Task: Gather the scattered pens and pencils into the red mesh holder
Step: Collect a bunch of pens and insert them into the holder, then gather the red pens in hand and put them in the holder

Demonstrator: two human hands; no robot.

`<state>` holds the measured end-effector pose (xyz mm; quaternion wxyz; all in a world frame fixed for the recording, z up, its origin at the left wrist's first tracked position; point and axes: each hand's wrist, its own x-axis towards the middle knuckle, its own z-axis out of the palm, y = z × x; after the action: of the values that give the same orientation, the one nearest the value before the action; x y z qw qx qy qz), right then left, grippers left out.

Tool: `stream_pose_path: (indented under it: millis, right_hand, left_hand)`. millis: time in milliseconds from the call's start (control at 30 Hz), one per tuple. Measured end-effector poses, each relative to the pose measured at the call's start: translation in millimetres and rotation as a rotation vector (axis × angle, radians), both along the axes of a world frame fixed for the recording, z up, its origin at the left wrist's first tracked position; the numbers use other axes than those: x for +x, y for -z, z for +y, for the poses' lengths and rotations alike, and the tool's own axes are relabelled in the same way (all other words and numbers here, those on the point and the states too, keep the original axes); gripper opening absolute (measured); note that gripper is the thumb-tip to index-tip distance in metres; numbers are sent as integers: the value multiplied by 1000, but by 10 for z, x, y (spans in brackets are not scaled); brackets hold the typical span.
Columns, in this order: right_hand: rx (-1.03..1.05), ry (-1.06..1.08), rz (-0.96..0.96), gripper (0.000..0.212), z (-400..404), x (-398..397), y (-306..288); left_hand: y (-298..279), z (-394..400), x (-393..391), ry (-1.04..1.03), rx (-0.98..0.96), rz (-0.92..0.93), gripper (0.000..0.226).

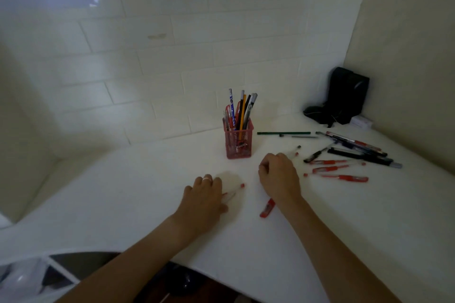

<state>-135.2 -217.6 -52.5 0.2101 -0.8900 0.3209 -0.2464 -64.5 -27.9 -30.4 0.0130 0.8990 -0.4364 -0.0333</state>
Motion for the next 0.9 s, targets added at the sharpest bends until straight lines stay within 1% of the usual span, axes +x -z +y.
stream_pose_path:
  millis: [100, 200, 300, 367, 467, 567, 600, 700, 733, 800, 867, 900]
  right_hand:
    - [-4, -39, -13, 10, 45, -26, 41]
    - [-12, -36, -29, 7, 76, -48, 67]
    - [-69, 90, -44, 11, 84, -81, 68]
    - [-98, 158, -18, 17, 63, -89, 75]
    - [-85, 130, 37, 23, 22, -84, 95]
    - [-35, 45, -8, 19, -24, -88, 123]
    - [-22, 30, -24, 18, -39, -98, 130]
    - [16, 7, -81, 18, -103, -126, 162]
    - [28, -4, -91, 20, -120, -136, 171]
    - [37, -27, -115, 22, -147, -154, 197]
    - [45, -31, -171, 20, -163, -173, 238]
    - [54, -26, -198, 19, -167, -183, 255]
  left_hand:
    - [77, -63, 30, -21, -54, 36, 33]
    - [152, -153, 28, -39, -54, -34, 34]
    - [216, -284, -59, -61, -68, -150, 31]
    - [247, -404, -88, -75, -127, -175, 30]
    - [169, -600, -100, -107, -278, -93, 34]
    - [68, -822, -98, -71, -408, 41, 41]
    - [64, -907, -76, -43, -437, 79, 40]
    - [3, -1112, -71, 21, -469, 171, 25]
    - [29, -1193, -51, 40, -472, 179, 23]
    - [101, -1332, -15, 69, -400, 190, 27]
    - [182, -1449, 35, 25, -416, 266, 29]
    - [191, -1481, 33, 19, -410, 267, 30]
